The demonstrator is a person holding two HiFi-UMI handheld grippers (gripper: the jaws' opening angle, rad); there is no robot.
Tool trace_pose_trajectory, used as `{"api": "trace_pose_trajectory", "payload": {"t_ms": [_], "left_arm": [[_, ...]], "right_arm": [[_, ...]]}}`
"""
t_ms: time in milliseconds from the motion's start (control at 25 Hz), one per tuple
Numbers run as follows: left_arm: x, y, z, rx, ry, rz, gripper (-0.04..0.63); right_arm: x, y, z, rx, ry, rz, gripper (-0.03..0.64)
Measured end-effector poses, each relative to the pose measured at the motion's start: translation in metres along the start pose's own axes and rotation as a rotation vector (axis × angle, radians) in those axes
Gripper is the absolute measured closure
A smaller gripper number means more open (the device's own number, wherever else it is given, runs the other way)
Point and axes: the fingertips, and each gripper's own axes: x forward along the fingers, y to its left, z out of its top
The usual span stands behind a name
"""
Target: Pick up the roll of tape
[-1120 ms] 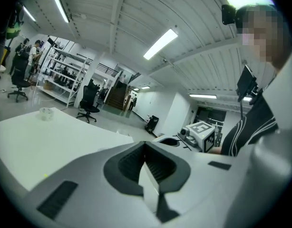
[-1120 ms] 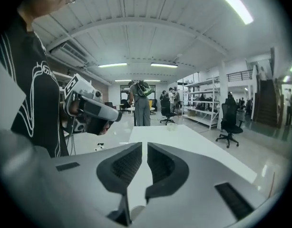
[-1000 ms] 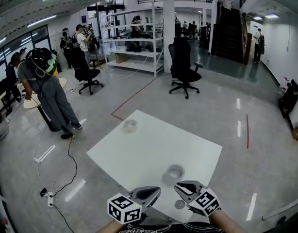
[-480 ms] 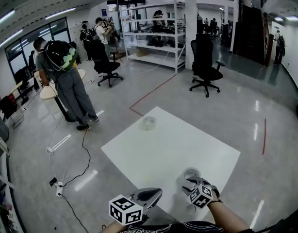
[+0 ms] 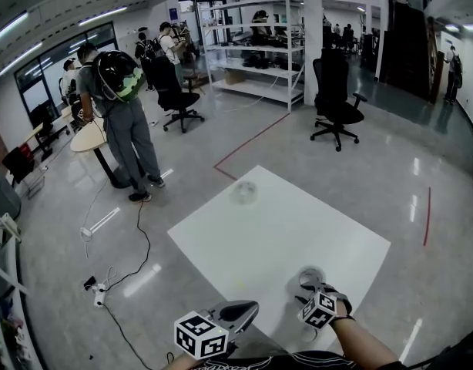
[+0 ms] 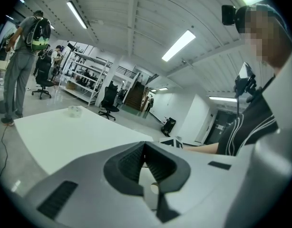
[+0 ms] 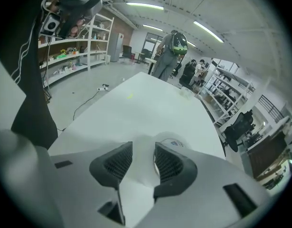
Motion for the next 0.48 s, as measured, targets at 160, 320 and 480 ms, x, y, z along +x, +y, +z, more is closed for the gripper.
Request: {"api": "trace_pose_trajectory", "payload": {"t_ms": [160, 320, 480], "left_arm": [[-0.002, 0.001, 0.002, -0.008, -0.012, 0.002, 0.592], [-0.006, 0.003, 0.004, -0.006, -0.017, 0.002, 0.592], [-0.006, 0.003, 0.005, -0.01, -0.019, 0.004, 0.592]], "right_arm": [[0.005, -0.004, -0.008, 0.027, 0.029, 0.003, 0.466], [0.016, -0.003, -0.017, -0.02, 0.093, -0.008, 0.468], [0.02, -0.006, -0.024, -0.086, 0.142, -0.027, 0.472]]}}
